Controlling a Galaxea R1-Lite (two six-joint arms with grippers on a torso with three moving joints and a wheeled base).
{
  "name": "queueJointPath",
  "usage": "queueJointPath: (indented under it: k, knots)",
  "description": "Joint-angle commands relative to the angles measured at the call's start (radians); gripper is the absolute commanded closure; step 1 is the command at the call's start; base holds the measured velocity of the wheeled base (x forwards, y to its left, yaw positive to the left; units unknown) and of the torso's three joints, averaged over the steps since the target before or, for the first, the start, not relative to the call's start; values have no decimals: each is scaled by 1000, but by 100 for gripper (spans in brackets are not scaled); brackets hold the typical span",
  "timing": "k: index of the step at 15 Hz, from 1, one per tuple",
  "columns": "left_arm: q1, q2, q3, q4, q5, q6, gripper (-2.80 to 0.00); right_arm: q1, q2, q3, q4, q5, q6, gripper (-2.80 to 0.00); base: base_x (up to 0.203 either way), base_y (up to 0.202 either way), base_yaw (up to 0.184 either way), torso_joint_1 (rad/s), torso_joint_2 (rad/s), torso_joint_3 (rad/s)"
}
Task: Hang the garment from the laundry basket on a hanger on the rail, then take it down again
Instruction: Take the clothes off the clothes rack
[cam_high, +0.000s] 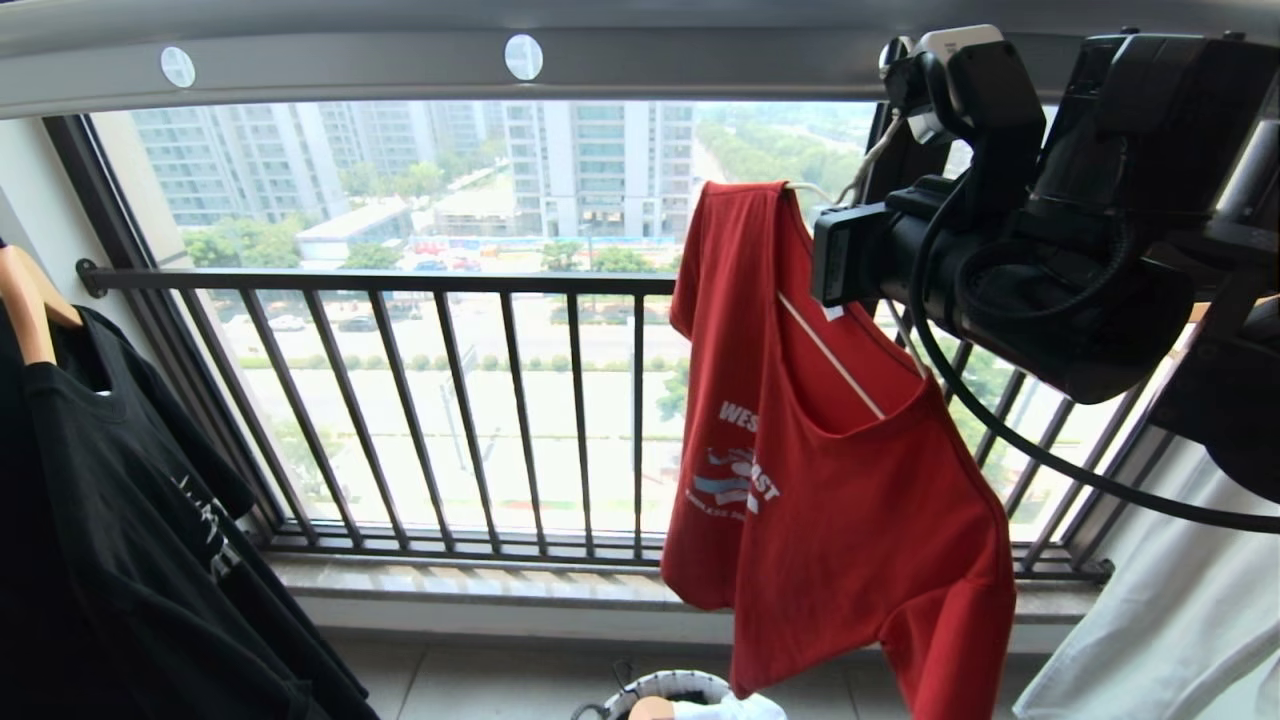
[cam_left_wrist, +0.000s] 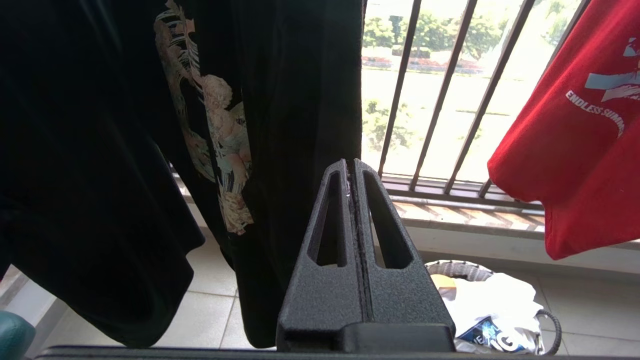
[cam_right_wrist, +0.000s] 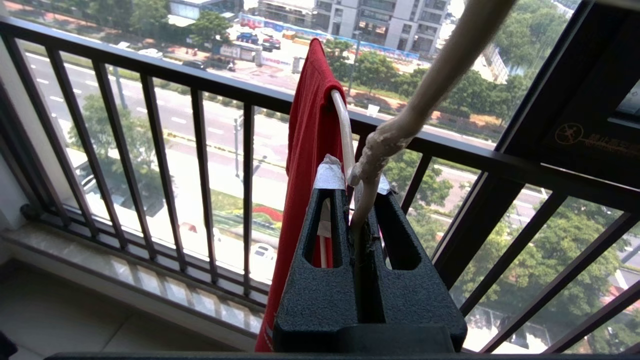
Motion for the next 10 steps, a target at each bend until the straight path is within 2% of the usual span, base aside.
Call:
queueJointPath:
  k: [1,5,8,10]
  knots:
    - [1,0,0,0,0,-1,0,4,-10,9,-17,-2,-1,0,0,0,0,0,0,0]
    - [0,1,0,0,0,-1,0,13,-13,64,-44,-7,-1,0,0,0,0,0,0,0]
    - [1,0,0,0,0,-1,0,14,8,153,-156,-6,-2,0,0,0,0,0,0,0]
    - [1,2,0,0,0,-1,0,14,31,166,-225,-8,-16,0,0,0,0,0,0,0]
